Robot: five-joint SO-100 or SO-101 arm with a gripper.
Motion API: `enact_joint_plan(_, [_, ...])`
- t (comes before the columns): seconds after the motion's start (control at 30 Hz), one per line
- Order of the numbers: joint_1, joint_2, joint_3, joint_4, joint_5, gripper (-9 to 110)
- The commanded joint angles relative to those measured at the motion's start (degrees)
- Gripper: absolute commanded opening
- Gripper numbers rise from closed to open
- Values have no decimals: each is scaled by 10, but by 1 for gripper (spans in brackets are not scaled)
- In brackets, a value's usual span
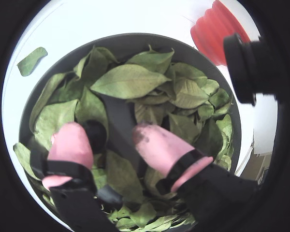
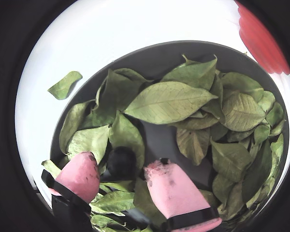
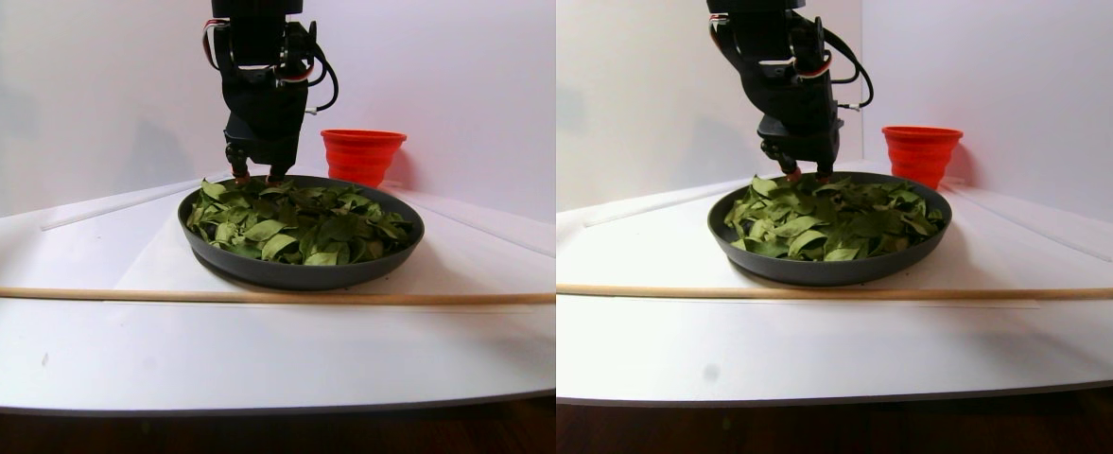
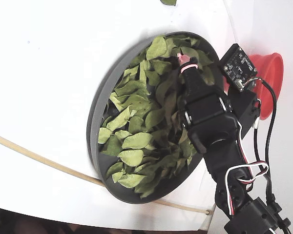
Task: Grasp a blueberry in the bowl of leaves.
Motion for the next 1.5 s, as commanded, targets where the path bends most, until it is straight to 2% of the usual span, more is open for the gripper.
enact_joint_plan(0.0, [-6, 11, -40, -12, 8, 19])
enact_joint_plan(1.47, [-2, -64, -77, -22, -9, 17])
